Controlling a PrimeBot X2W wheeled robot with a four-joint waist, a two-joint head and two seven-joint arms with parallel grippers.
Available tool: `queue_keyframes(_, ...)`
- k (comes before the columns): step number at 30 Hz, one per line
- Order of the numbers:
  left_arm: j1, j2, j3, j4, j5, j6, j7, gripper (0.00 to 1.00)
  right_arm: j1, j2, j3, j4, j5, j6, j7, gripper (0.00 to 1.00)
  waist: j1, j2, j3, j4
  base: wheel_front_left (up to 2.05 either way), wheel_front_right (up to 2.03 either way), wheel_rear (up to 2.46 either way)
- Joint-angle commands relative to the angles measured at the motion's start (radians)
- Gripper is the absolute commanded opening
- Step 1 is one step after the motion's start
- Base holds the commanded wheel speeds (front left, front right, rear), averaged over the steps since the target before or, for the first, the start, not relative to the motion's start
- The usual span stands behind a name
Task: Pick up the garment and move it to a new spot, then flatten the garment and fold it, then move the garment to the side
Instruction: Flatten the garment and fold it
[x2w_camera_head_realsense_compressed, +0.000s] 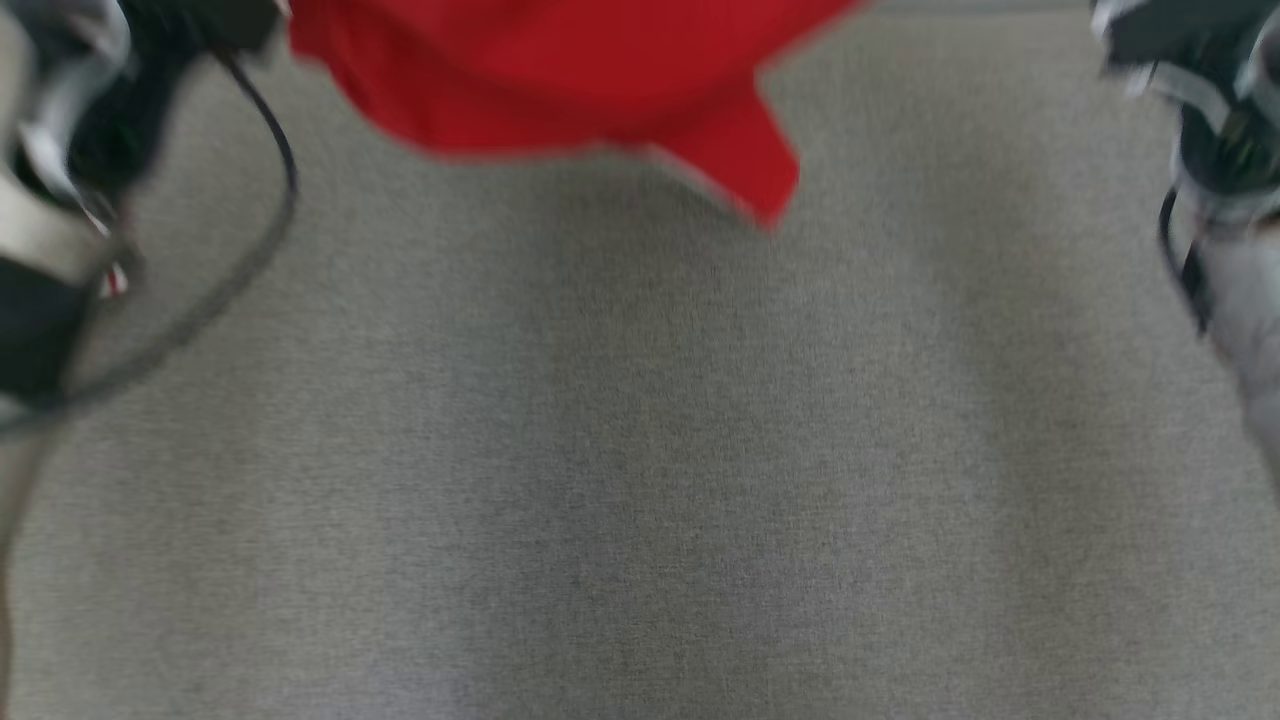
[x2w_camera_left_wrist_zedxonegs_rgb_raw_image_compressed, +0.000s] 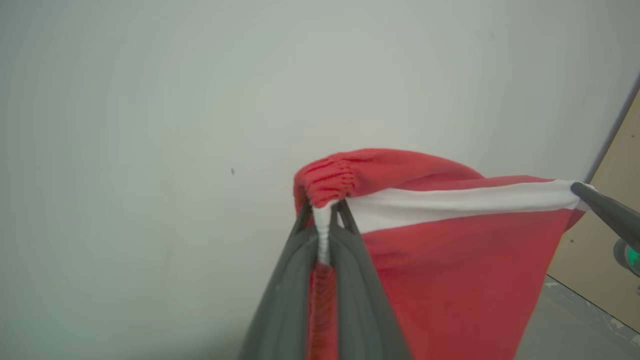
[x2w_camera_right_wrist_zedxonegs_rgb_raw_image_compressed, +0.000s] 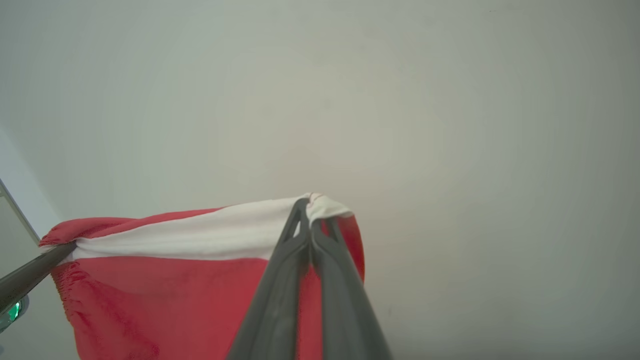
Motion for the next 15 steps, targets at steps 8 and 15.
queue_keyframes(8, -0.312, -0.028, -0.013, 0.140, -0.102, 0.002, 0.053, 0.00, -0.321, 0.005, 0.004, 0.154, 0.051, -0.002, 0.062, 0.00, -0.0003, -0.0002, 0.169, -0.060, 0.00, 0.00, 0.00)
queue_keyframes(15, -0.439, -0.048, -0.090, 0.196, -0.127, 0.002, 0.028, 0.00, -0.446, -0.013, 0.033, 0.242, 0.047, -0.002, 0.028, 0.00, -0.0003, -0.0002, 0.203, -0.078, 0.00, 0.00, 0.00)
